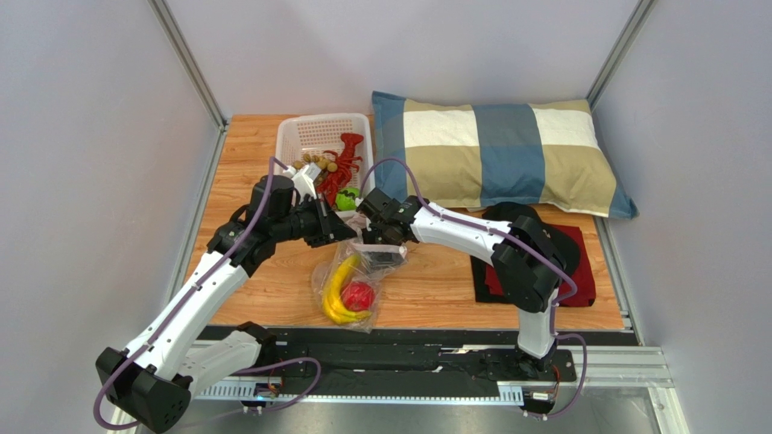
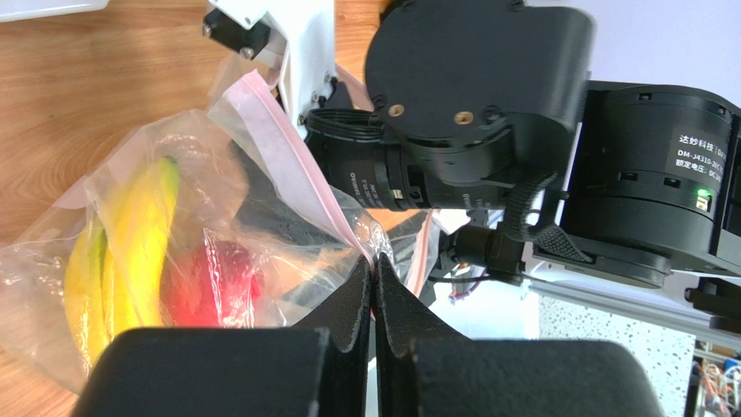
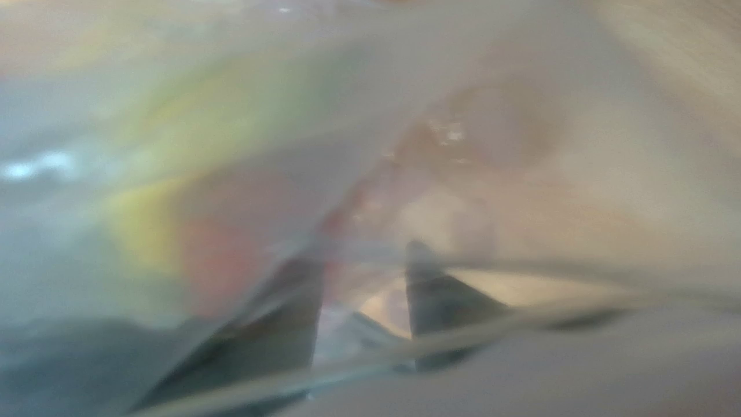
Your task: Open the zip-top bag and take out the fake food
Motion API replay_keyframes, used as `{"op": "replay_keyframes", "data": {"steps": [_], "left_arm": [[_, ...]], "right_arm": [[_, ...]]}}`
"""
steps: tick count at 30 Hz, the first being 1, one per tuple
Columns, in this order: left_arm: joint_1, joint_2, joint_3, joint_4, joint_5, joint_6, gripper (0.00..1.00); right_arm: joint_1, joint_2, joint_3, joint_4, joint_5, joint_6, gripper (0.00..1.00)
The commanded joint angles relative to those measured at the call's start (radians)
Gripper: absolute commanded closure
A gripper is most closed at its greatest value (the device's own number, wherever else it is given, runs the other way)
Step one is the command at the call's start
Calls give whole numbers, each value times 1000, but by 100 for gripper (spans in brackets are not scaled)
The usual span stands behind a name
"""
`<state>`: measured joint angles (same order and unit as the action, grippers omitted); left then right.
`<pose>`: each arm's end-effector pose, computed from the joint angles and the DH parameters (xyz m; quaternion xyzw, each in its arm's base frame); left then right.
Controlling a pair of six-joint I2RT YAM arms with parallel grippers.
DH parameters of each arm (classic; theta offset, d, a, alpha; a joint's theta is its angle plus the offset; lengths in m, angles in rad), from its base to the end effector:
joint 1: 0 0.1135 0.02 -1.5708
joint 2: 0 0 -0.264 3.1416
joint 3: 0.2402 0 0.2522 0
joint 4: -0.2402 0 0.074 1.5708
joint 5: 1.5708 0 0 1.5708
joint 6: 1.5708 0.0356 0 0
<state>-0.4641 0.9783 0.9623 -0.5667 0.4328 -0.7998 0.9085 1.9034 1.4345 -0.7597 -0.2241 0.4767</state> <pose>0.1786 -0.1061 0.3301 -0.0433 0.8648 -0.4261 0.2620 0.2325 0.3111 0.2034 -0.2284 0.9524 0.1928 0.0599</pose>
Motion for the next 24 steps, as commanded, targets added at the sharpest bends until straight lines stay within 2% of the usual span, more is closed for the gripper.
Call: {"op": "replay_keyframes", "data": {"steps": [1, 2, 3, 9, 14, 16, 18, 21, 22, 24], "left_arm": [[13, -9, 41, -25, -8, 47, 100], [13, -7, 41, -22, -3, 45, 100], [15, -7, 39, -18, 3, 45, 100], [19, -12, 15, 10, 15, 22, 100], [27, -12, 23, 2, 23, 24, 100], [31, -13, 24, 5, 41, 30, 100], [42, -12, 30, -19, 43, 43, 100], [45, -13, 56, -137, -5, 56, 98], [45, -12, 58, -174, -35, 54, 90], [45, -7, 38, -252, -52, 44, 80]], "right_arm": [[-3, 36, 15, -202, 264, -148, 81], [-5, 34, -20, -196, 273, -154, 95], [-5, 34, -32, -176, 270, -156, 100], [-2, 105, -40, -181, 298, -142, 100], [-7, 5, 58, -271, 290, -176, 100], [-8, -50, 84, -265, 266, -190, 97], [-11, -115, 81, -250, 240, -199, 91], [-23, -142, 69, -245, 137, -199, 84], [-26, -147, 52, -240, 117, -197, 82], [-28, -150, 44, -231, 62, -193, 75]]}}
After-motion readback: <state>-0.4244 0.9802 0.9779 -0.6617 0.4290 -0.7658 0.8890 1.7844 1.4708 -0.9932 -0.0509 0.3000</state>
